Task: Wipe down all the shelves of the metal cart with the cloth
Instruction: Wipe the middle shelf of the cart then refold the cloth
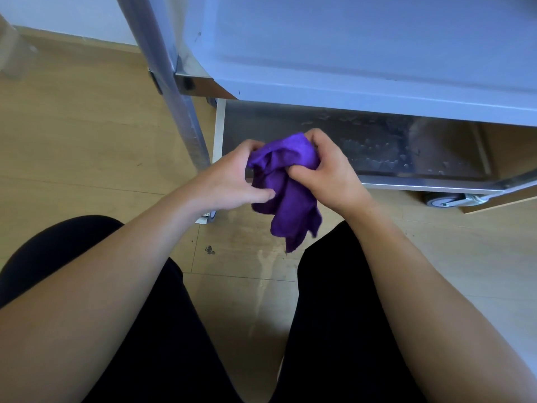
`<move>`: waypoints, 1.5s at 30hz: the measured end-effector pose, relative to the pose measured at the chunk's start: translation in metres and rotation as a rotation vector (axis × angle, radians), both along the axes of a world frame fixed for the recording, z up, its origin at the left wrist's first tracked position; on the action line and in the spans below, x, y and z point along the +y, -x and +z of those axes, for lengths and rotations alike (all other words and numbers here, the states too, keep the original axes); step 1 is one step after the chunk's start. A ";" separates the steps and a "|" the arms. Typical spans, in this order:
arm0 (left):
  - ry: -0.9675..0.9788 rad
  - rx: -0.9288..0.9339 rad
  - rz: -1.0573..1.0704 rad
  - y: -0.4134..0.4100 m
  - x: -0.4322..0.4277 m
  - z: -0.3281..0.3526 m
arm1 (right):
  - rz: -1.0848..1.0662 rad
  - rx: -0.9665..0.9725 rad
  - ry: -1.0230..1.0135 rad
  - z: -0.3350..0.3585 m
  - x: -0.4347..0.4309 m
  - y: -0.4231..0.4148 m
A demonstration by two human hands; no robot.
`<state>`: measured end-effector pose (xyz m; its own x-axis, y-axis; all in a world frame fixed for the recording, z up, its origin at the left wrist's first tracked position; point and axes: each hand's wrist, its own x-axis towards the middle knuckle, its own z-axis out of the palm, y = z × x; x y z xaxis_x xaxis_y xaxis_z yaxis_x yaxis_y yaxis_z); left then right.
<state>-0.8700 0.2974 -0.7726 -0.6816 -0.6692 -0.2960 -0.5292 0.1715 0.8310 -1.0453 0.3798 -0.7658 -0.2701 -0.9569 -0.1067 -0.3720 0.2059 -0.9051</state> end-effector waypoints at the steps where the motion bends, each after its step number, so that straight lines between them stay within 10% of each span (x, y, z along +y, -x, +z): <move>1: -0.013 0.006 0.022 0.000 -0.001 -0.002 | -0.032 -0.049 -0.019 -0.001 0.000 0.002; 20: -0.019 0.021 0.229 0.003 -0.009 -0.005 | -0.066 -0.462 -0.271 -0.016 -0.004 0.017; 32: 0.197 0.175 0.246 0.000 -0.019 -0.007 | 0.103 -0.131 0.096 -0.019 -0.005 0.020; 45: 0.193 0.186 0.017 -0.005 -0.020 -0.002 | 0.063 -0.212 -0.147 -0.009 0.001 0.028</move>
